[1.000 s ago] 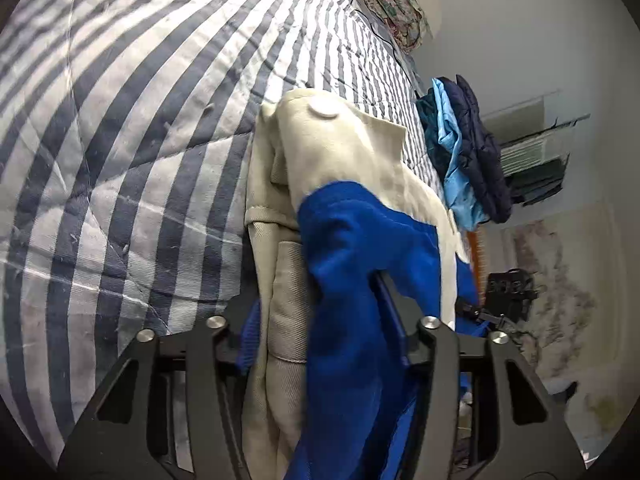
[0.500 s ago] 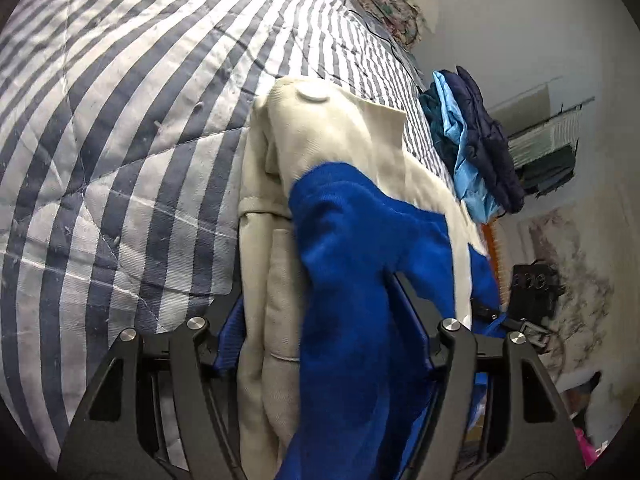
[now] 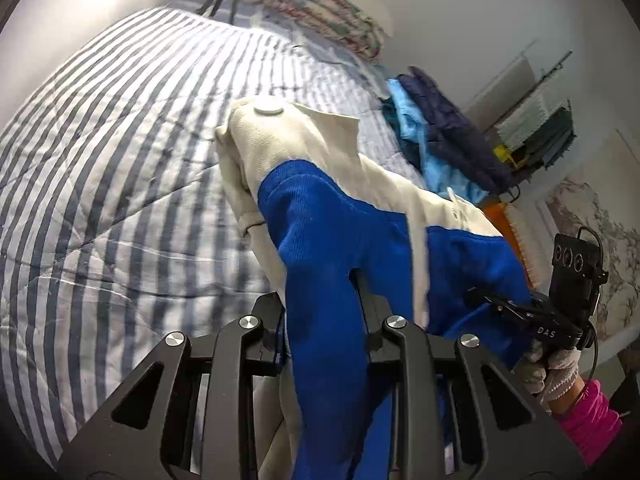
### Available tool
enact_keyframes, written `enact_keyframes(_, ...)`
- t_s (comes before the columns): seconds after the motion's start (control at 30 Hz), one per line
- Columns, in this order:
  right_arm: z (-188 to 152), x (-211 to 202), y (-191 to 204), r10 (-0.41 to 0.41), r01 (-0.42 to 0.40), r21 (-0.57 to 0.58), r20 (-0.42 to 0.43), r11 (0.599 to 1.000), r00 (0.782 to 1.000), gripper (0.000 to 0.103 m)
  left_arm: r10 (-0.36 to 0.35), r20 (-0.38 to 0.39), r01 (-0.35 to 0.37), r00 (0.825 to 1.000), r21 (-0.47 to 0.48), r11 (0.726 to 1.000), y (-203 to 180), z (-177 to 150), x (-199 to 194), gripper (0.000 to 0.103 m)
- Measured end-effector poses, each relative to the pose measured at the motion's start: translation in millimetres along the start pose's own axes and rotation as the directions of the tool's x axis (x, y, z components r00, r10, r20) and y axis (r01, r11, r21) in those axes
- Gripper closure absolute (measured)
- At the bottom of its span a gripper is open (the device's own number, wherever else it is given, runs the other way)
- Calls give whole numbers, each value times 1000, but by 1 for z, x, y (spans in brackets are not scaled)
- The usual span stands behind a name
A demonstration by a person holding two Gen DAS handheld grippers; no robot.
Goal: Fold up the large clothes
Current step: 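Carry the held jacket bundle with both tools to the clothes stack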
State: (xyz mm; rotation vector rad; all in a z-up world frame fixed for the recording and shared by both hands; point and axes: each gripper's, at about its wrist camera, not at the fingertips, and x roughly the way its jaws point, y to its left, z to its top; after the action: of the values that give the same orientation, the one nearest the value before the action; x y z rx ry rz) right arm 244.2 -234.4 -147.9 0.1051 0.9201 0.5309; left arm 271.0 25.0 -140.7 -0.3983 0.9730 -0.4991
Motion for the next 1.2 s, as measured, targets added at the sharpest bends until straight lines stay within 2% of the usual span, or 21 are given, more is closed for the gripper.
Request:
enact_keyframes(0.27,-5,-53,13,-93,99,-71,76,993,993,75,-46,34,43,998,85,995,-52,-1,-8,79)
enact_keyframes(0.57,-3,-114,0,-182,196,-98,137,976,974,75,-126,34,118,991,167,979,-109,26,1,79)
enact_keyframes(0.87,33,-163,-37,-267,289,-87,201,953,942,75,-184,60,164,981,252,954,-172,80,36,79)
enact_keyframes(1.2,75,-189,-74,-371,401,-79,248,913,895,76,-226,82,190,971,309,932,-224,126,78,79)
